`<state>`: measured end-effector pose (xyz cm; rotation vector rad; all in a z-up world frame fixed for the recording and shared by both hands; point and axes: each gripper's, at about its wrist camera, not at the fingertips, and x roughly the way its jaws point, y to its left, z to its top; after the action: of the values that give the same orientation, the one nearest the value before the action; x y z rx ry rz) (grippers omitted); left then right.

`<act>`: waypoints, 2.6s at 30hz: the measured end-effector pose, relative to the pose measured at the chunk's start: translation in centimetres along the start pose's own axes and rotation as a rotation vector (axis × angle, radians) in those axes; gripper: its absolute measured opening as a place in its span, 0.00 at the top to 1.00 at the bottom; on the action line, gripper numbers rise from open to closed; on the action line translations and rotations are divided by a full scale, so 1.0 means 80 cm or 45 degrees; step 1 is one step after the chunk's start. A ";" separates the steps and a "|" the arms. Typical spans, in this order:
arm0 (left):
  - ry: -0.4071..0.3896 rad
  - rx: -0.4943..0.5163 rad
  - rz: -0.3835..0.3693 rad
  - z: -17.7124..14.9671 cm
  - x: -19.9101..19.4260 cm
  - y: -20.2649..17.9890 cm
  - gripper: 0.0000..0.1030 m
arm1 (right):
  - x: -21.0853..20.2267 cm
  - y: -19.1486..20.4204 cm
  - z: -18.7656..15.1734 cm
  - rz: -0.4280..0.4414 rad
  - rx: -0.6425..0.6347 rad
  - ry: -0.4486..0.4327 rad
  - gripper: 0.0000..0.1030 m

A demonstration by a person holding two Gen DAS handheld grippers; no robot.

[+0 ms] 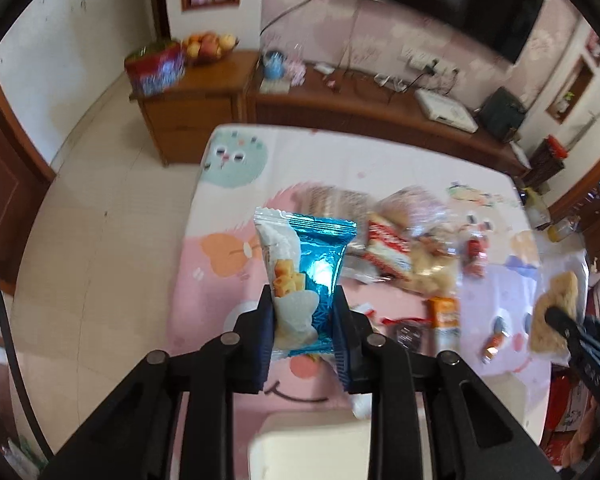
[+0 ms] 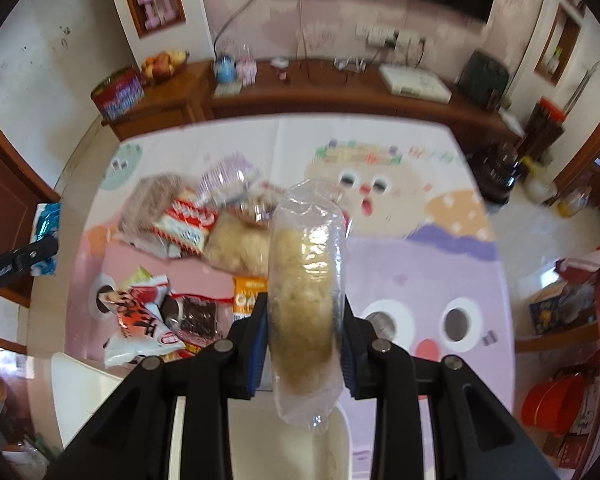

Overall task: Organize snacks
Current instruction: 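Carry both packets over the white tray and open both tools to drop them, then move both tools back toward the snack pile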

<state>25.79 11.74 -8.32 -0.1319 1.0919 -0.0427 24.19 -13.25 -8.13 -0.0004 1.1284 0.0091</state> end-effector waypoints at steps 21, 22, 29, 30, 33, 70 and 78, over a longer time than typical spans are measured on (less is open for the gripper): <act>0.009 0.102 -0.054 -0.184 -0.136 -0.058 0.77 | -0.161 0.039 -0.119 0.052 -0.154 -0.139 0.70; 0.017 0.093 -0.045 -0.193 -0.134 -0.059 0.77 | -0.161 0.038 -0.125 0.052 -0.152 -0.132 0.70; 0.023 0.063 0.010 -0.225 -0.122 -0.072 0.77 | -0.148 0.035 -0.165 0.039 -0.141 -0.037 0.70; 0.025 0.060 0.012 -0.226 -0.120 -0.072 0.77 | -0.146 0.036 -0.170 0.038 -0.141 -0.023 0.70; 0.035 0.059 0.034 -0.231 -0.114 -0.075 0.77 | -0.141 0.038 -0.182 0.043 -0.143 0.009 0.70; 0.056 0.056 0.103 -0.241 -0.121 -0.070 0.19 | -0.140 0.048 -0.193 -0.005 -0.153 0.027 0.60; 0.051 0.054 0.110 -0.242 -0.128 -0.067 0.19 | -0.144 0.050 -0.194 -0.004 -0.148 0.018 0.60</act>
<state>4.03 5.75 -7.39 -0.0463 1.1351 0.0089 5.19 -9.45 -4.35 -0.1057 1.1410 0.0720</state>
